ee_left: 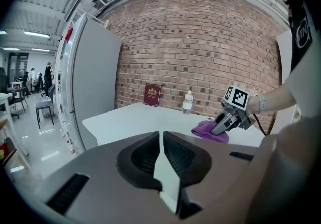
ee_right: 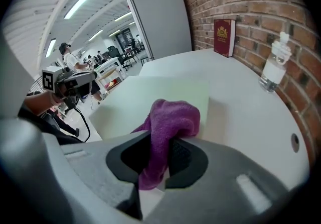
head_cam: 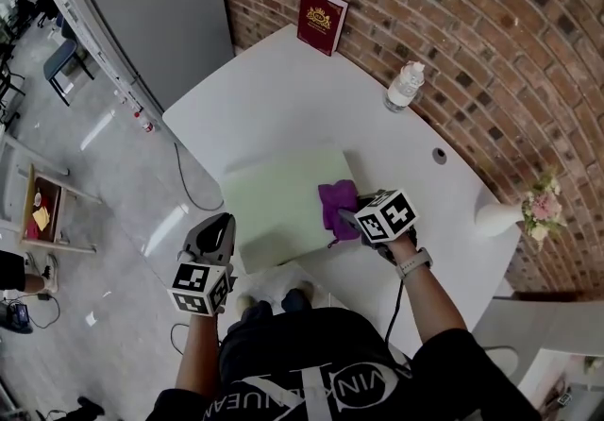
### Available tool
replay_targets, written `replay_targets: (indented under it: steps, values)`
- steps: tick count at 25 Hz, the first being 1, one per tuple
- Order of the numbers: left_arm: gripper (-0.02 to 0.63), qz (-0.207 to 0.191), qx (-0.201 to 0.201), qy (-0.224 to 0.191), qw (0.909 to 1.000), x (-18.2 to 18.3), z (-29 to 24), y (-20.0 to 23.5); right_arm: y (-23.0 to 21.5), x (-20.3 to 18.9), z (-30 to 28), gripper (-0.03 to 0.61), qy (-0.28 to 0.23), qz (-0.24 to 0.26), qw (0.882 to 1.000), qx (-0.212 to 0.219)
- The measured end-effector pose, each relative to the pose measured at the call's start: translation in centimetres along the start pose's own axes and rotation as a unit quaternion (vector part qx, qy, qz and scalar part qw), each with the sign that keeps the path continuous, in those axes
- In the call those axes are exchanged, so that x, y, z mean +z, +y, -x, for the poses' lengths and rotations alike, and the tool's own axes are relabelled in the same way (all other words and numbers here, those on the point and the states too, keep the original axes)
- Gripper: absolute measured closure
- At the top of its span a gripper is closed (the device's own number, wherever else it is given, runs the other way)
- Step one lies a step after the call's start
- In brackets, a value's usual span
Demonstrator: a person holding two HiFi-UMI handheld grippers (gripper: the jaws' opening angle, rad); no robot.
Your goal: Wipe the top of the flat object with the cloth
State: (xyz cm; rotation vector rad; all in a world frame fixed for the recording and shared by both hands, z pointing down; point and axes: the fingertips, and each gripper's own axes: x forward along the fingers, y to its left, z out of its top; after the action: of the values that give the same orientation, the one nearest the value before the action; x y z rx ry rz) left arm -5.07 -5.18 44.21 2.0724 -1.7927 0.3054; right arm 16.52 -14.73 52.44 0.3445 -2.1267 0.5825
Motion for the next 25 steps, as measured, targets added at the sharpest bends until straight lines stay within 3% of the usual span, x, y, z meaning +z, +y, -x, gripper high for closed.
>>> replay_targets:
  steps: [8, 21, 25]
  values:
    - [0.589, -0.012, 0.004, 0.004, 0.9999, 0.2, -0.6, -0.8, -4.1, -1.9, 2.4, 0.517, -0.014, -0.025, 0.999, -0.031]
    - [0.589, -0.031, 0.001, 0.007, 0.9995, 0.2, -0.6, -1.7, -6.6, -3.8, 4.0, 0.517, -0.033, -0.038, 0.997, -0.066]
    - [0.589, -0.043, -0.015, 0.022, 0.9987, 0.0, -0.9, -0.9, -8.3, -5.0, 5.0, 0.517, -0.036, -0.049, 0.988, -0.140]
